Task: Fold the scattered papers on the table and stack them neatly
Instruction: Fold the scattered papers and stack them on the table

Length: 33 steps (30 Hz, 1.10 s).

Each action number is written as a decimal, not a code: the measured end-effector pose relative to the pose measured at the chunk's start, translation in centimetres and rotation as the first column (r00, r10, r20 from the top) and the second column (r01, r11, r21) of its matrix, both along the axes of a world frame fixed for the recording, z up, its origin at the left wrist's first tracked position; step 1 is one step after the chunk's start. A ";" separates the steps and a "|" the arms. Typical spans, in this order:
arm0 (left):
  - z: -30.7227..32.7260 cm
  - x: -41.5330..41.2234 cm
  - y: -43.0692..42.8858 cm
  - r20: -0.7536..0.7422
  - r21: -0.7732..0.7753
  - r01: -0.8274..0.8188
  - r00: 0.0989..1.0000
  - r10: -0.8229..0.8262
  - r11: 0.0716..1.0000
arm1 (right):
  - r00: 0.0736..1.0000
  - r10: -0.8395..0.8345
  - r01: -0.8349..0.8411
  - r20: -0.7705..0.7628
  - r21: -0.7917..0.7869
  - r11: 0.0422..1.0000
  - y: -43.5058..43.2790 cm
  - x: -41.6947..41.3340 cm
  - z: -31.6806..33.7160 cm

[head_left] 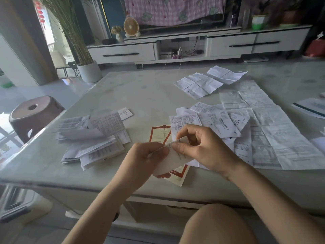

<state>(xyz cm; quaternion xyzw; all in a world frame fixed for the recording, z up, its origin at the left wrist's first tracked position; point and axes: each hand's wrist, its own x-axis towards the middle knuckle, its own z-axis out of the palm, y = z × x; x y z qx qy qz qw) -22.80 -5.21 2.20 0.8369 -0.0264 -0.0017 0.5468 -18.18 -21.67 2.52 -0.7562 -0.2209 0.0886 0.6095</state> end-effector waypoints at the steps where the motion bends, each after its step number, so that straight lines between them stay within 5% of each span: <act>1: -0.2 0.0 0.1 0.013 0.009 0.003 1.000 -0.003 1.000 | 1.000 -0.003 0.003 0.019 -0.010 1.000 0.1 -0.1 -0.1; 10: -1.3 -1.4 1.1 0.064 -0.221 -0.020 0.997 0.035 0.975 | 0.999 0.034 -0.030 -0.043 0.076 0.997 1.4 -0.1 -0.6; 17: -2.2 -3.4 2.9 -0.184 -0.531 -0.073 0.982 -0.031 0.844 | 0.981 0.023 -0.001 -0.190 0.113 0.994 2.9 -0.6 -0.8; 23: -2.2 -4.4 4.8 -0.054 -0.317 -0.067 0.997 0.053 0.946 | 0.933 0.190 -0.180 -0.307 0.061 0.982 3.5 -1.0 -1.1; 27: -3.0 -4.9 7.2 -0.147 -0.213 -0.111 0.986 0.080 0.971 | 0.975 0.060 -0.090 -0.214 -0.136 0.987 5.3 -0.7 -1.3; 33: -2.0 -6.0 11.2 -0.053 -0.272 -0.391 0.919 0.392 0.879 | 0.991 0.113 -0.128 -0.076 -0.234 0.964 11.0 -0.2 0.3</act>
